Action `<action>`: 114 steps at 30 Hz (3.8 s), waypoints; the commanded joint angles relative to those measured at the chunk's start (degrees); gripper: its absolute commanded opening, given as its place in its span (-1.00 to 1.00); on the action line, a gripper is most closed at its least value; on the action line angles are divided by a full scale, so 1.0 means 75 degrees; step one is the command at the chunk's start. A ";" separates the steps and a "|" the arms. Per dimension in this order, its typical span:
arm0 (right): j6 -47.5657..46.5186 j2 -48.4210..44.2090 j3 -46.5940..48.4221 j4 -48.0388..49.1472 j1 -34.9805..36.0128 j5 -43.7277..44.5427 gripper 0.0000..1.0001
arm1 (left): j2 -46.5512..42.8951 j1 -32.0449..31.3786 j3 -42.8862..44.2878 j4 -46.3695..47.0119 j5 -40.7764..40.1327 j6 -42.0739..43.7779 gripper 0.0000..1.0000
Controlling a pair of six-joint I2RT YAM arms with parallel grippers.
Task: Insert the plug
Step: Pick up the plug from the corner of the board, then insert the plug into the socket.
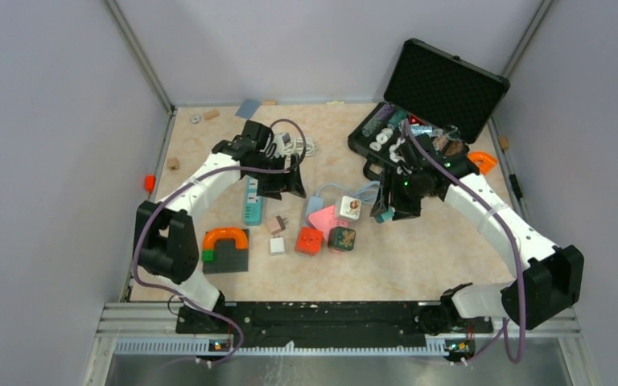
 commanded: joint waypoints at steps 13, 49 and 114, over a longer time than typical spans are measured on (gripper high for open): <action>-0.0481 -0.1065 -0.0459 0.4494 0.0206 -0.2202 -1.00 | -0.2349 -0.0015 -0.1107 0.3082 0.3626 -0.1114 0.65; -0.4529 -0.2060 -0.1519 0.7832 0.1353 -0.3376 -1.00 | -0.1063 -0.1269 -0.0358 0.4705 0.5593 -0.3784 0.21; 0.3026 0.1375 0.1530 0.5789 0.1577 -0.3598 -0.17 | -0.4543 -0.1720 -0.1669 0.3460 0.0307 0.5221 -1.00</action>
